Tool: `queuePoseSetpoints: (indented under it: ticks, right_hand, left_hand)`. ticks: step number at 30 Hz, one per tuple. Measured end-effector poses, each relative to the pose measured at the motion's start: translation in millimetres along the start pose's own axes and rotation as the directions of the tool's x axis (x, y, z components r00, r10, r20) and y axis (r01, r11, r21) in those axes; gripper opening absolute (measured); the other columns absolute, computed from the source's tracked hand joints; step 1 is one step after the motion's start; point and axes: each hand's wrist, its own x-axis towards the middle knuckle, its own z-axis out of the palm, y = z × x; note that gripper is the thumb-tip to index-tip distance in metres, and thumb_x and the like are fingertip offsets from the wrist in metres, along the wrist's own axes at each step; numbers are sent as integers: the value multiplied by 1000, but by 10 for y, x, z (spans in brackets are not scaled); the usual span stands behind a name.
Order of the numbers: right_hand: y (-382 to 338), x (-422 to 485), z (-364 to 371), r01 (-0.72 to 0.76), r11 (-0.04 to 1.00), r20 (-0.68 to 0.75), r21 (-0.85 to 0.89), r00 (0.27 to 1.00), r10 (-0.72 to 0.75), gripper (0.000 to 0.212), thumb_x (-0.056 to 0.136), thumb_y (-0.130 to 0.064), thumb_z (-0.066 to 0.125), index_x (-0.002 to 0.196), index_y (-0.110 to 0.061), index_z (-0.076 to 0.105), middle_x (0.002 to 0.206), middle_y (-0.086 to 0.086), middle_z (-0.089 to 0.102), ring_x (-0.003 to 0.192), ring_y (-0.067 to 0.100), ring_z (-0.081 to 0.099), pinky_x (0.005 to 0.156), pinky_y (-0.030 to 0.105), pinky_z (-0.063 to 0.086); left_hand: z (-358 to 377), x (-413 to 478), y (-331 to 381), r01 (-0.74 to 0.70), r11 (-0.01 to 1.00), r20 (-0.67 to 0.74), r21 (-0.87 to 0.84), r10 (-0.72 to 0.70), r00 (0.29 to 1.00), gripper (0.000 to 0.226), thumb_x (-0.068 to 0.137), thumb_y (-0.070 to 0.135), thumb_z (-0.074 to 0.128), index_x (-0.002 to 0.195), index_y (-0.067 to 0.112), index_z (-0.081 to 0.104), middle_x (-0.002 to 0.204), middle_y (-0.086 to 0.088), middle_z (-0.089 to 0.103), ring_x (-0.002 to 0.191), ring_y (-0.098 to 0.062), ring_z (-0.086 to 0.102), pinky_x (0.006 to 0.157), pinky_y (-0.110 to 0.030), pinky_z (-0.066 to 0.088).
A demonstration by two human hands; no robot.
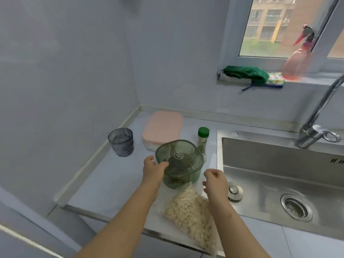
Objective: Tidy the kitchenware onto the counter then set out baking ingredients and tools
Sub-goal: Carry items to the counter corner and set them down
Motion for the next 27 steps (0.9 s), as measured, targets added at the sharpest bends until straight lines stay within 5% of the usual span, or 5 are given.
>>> queuePoseSetpoints:
  ticks: [3,8,14,27]
  right_hand:
    - [-107,207,59,18,1000,0,0,1000,-18,30,93,-17,48,123,-14,47,116,3,51,102,20,49,83,32,39]
    - [-187,533,96,14,999,62,-51,998,-11,45,95,-22,47,138,-18,36,142,3,36,113,18,41,86,29,33]
    - [-218,878,226,8,995,234,-100,972,16,50,92,-32,48,140,-26,35,130,-8,46,112,17,49,94,35,43]
    - [-141,1126,193,87,959,270,-270,963,-11,70,62,-67,53,116,-25,43,115,4,54,103,21,58,92,47,49]
  left_hand:
    - [97,125,21,-23,1000,23,-19,23,999,76,92,20,58,150,18,8,155,-7,16,138,-26,27,106,-37,31]
    - [201,330,-76,50,998,15,-49,-49,999,83,90,20,60,150,22,1,154,-7,18,136,-27,32,104,-38,33]
    - [196,526,-141,117,986,8,-115,-117,993,56,89,22,62,135,13,31,126,-11,52,111,-28,55,89,-37,48]
    - [223,700,-92,125,986,-38,-107,-130,991,19,87,20,61,100,18,46,98,-9,60,92,-28,59,84,-41,49]
